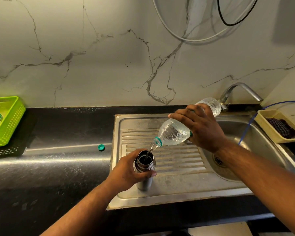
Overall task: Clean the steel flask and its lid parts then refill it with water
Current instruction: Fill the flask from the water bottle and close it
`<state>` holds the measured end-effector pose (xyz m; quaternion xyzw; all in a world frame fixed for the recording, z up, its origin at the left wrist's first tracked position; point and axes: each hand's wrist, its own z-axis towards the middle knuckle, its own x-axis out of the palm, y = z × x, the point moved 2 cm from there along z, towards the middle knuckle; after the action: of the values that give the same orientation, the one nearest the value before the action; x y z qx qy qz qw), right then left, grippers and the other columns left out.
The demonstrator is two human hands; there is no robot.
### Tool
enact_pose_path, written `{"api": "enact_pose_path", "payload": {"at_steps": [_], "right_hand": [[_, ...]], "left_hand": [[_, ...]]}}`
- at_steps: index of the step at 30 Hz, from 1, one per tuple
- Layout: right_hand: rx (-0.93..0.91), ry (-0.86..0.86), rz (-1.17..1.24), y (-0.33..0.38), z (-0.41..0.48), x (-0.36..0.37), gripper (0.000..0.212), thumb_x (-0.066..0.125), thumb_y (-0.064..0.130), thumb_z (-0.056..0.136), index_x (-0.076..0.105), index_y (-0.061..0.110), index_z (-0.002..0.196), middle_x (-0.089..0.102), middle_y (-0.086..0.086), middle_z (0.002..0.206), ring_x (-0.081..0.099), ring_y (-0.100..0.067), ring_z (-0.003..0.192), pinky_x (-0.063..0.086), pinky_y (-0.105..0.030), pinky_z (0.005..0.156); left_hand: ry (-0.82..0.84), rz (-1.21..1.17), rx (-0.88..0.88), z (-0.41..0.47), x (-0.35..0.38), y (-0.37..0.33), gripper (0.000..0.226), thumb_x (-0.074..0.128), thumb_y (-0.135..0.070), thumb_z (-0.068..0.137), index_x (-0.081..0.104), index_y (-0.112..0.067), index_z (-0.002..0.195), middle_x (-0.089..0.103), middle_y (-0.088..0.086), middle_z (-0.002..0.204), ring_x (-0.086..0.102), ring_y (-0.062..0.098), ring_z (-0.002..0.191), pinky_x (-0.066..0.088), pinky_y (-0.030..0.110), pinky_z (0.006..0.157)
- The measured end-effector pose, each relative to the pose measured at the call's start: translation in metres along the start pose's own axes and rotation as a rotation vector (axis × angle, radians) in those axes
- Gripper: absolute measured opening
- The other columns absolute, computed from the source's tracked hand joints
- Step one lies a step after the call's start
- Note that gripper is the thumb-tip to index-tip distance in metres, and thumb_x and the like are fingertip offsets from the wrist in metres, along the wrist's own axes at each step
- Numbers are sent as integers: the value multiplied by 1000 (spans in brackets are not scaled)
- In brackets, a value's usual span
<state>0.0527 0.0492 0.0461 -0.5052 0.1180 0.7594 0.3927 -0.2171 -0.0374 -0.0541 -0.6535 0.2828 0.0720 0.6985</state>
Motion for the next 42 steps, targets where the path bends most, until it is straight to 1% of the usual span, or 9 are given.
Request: {"api": "enact_pose_path", "payload": {"at_steps": [5, 10, 15, 19, 25, 31, 33, 37, 42], "right_hand": [[-5, -2, -4, 0, 0, 0, 98, 93, 34, 64, 42, 26, 147, 59, 0, 137, 53, -31, 120, 39, -54, 101], [-7, -7, -4, 0, -1, 0, 99, 94, 35, 64, 42, 26, 147, 59, 0, 138, 52, -30, 120, 38, -54, 101], [-3, -4, -6, 0, -1, -1, 99, 93, 34, 64, 42, 26, 147, 59, 1, 138, 53, -31, 120, 39, -54, 100], [-2, -3, 4, 0, -1, -1, 98, 93, 34, 64, 42, 26, 147, 59, -1, 138, 54, -32, 120, 40, -55, 99], [2, -5, -2, 1, -1, -1, 100, 95, 35, 62, 42, 26, 147, 60, 0, 137, 52, -31, 120, 40, -55, 99], [3, -14, 7, 0, -2, -1, 98, 94, 35, 63, 43, 26, 146, 60, 0, 137, 51, -31, 120, 40, -55, 100], [5, -10, 7, 0, -2, -1, 98, 94, 35, 64, 43, 26, 147, 59, 0, 138, 50, -30, 121, 40, -56, 100], [11, -12, 0, -1, -1, -2, 99, 95, 35, 63, 42, 27, 147, 59, 0, 138, 51, -31, 121, 40, -56, 101], [8, -26, 5, -1, -1, -4, 99, 95, 34, 63, 42, 27, 146, 59, 0, 138, 50, -30, 121, 40, -56, 100]], "left_hand": [[-5, 0, 1, 0, 1, 1, 70, 85, -58, 69, 55, -42, 130, 64, -28, 122, 58, -3, 119, 50, 25, 102], [-6, 10, 1, 0, 0, 0, 66, 85, -58, 69, 53, -49, 126, 62, -31, 122, 57, -6, 118, 50, 22, 101], [-12, 9, 2, 0, 1, 1, 67, 85, -59, 68, 54, -47, 126, 63, -30, 121, 58, -4, 118, 49, 21, 100], [-5, 12, -2, -1, 1, -1, 65, 80, -66, 66, 52, -53, 123, 61, -34, 121, 56, -7, 117, 48, 17, 98], [-6, -3, -3, 0, 1, -1, 65, 82, -62, 68, 52, -51, 124, 61, -33, 120, 56, -7, 117, 47, 15, 98], [-8, -19, -9, -1, 1, -2, 73, 77, -74, 62, 53, -47, 127, 63, -30, 121, 57, -5, 118, 50, 23, 101], [-7, -24, -6, -1, 1, -2, 73, 79, -70, 64, 55, -44, 128, 64, -28, 121, 58, -2, 118, 50, 24, 101], [-9, -9, -11, -1, 1, -2, 69, 84, -61, 67, 55, -44, 128, 64, -29, 120, 58, -3, 118, 50, 24, 101], [-14, -5, -9, -1, 1, -1, 69, 86, -57, 68, 57, -41, 129, 65, -27, 120, 59, -1, 118, 51, 26, 101]]}}
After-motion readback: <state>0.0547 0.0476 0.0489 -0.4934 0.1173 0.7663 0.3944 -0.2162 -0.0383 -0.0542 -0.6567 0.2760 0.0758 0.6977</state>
